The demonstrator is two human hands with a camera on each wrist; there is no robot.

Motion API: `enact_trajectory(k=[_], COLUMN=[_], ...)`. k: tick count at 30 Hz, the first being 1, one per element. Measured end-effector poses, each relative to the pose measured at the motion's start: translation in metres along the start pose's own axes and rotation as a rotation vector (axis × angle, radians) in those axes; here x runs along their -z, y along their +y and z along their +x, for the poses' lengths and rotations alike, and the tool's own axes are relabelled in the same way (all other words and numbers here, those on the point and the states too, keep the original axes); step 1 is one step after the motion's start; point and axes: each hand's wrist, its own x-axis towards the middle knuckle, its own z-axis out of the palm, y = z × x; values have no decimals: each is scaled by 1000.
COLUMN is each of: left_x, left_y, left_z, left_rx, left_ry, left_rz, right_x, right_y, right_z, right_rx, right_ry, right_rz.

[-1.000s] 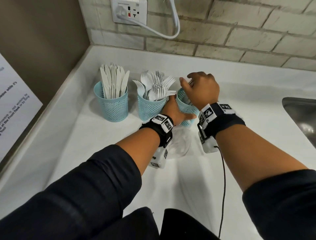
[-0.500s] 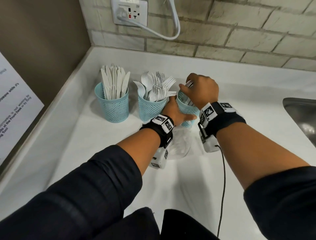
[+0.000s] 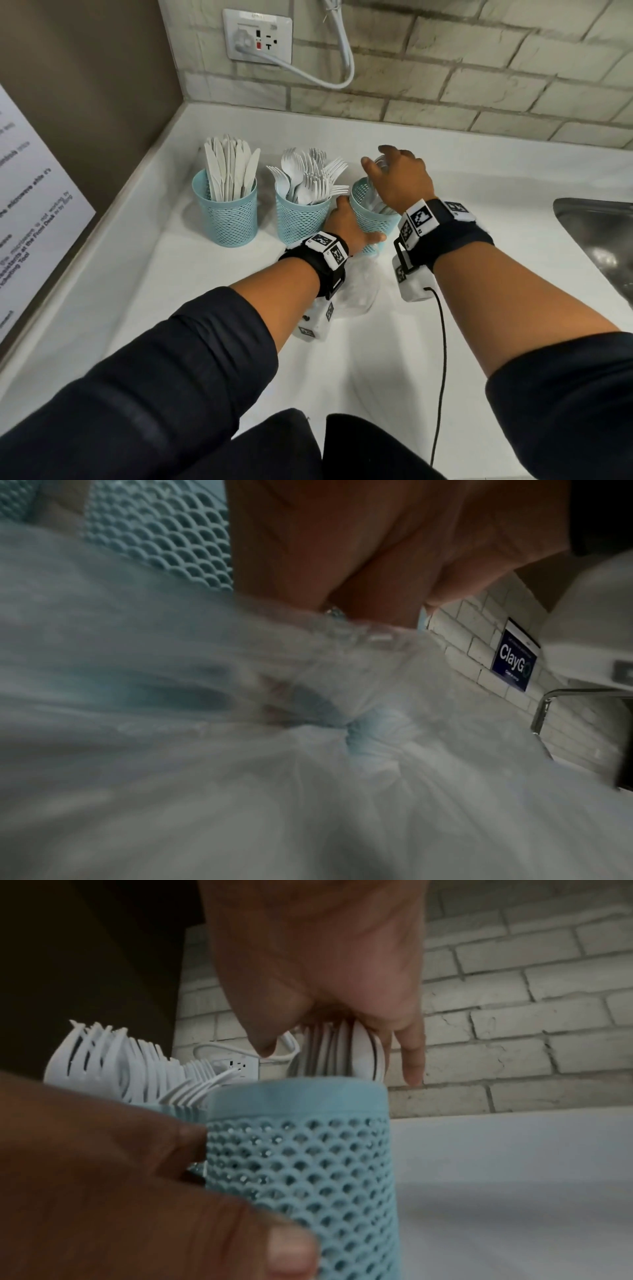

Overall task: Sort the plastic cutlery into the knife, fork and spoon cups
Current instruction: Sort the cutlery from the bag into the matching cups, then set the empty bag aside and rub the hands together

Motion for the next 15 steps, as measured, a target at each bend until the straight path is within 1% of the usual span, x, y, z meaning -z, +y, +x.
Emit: enact_trajectory(k=[3,5,6,8,10,11,14,15], left_x=[8,20,28,43,57,62,71,72], left_y=[5,10,12,15,13,10,-3,-10], left_z=[-11,-23,-29,-41,-54,-60,-74,-78], left_rx=[46,27,2,-41,-60,-50,3,29], left_ry=[-38,-59,-73,-113,-133,-129,-70,-43], left_rz=[91,142,162,235,323,358,410,418], right_x=[11,23,30,44,54,58,58,54], right_y=[-9,-15,-18,-24,-34,-40,-57,-62], right_z=[-7,-12,-13,-16,-22,-25,-42,-48], right_rx=[-39,-30,-23,10,63,91,109,115], right_ry=[63,102,95,38,-65,-139,-469,-558], right_rz=[-37,-75,-92,-108,-167,-207,-270,-315])
